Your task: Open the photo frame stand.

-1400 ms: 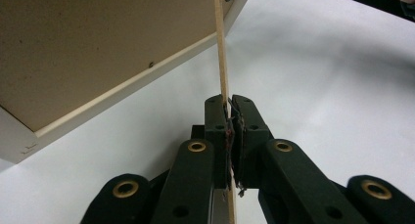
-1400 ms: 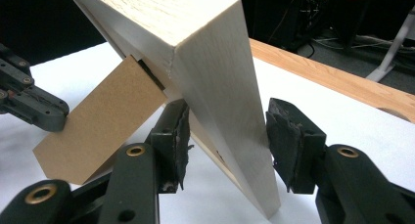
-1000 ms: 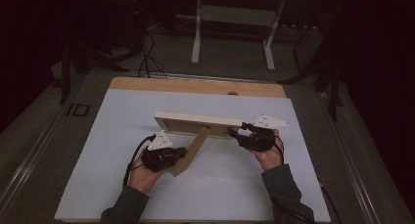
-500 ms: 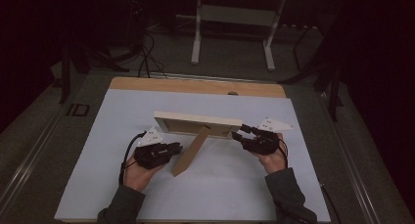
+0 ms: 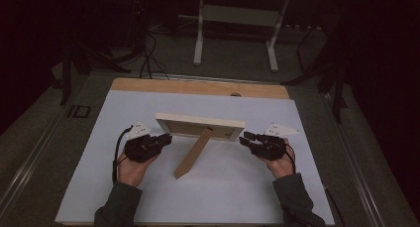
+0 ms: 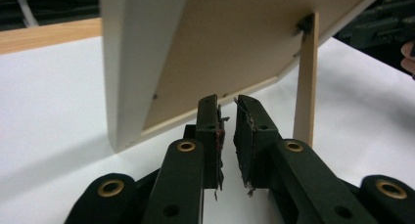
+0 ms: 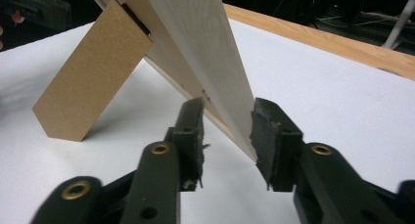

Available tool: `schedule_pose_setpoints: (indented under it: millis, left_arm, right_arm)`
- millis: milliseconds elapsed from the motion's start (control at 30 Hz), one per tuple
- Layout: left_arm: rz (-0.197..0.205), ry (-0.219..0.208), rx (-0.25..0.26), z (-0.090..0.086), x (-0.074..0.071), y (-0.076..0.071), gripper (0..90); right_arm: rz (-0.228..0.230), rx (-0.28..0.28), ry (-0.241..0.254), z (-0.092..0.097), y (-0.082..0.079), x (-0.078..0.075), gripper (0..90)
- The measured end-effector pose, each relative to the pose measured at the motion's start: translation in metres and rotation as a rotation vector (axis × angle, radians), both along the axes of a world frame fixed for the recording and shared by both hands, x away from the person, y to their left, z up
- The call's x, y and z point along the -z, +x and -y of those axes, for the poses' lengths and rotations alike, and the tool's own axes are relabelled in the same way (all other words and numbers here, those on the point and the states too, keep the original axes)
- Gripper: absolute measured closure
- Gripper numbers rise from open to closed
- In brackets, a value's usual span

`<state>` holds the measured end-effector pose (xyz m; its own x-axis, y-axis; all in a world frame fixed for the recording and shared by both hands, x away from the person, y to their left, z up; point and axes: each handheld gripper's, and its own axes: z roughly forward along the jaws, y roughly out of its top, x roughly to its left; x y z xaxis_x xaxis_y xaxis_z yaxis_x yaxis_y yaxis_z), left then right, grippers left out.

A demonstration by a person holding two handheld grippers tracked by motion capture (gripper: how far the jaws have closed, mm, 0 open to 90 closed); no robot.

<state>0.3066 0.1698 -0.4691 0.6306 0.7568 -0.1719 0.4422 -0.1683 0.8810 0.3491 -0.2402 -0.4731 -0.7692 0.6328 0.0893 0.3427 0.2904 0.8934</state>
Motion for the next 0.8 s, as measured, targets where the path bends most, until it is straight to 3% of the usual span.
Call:
schedule_pose_setpoints:
  millis: [367, 567, 800]
  left_arm:
    - [0.008, 0.014, -0.030, -0.004, -0.007, 0.009, 89.6]
    - [0.008, 0.010, -0.040, -0.005, -0.007, 0.011, 90.0]
    - [0.009, 0.012, -0.048, -0.005, -0.008, 0.014, 90.0]
  right_arm:
    - [-0.002, 0.029, -0.015, 0.000, 0.002, 0.007, 89.2]
    - [0.006, 0.081, -0.011, 0.005, 0.005, 0.006, 89.7]
    - [0.009, 0.125, 0.027, 0.003, 0.013, 0.000, 89.7]
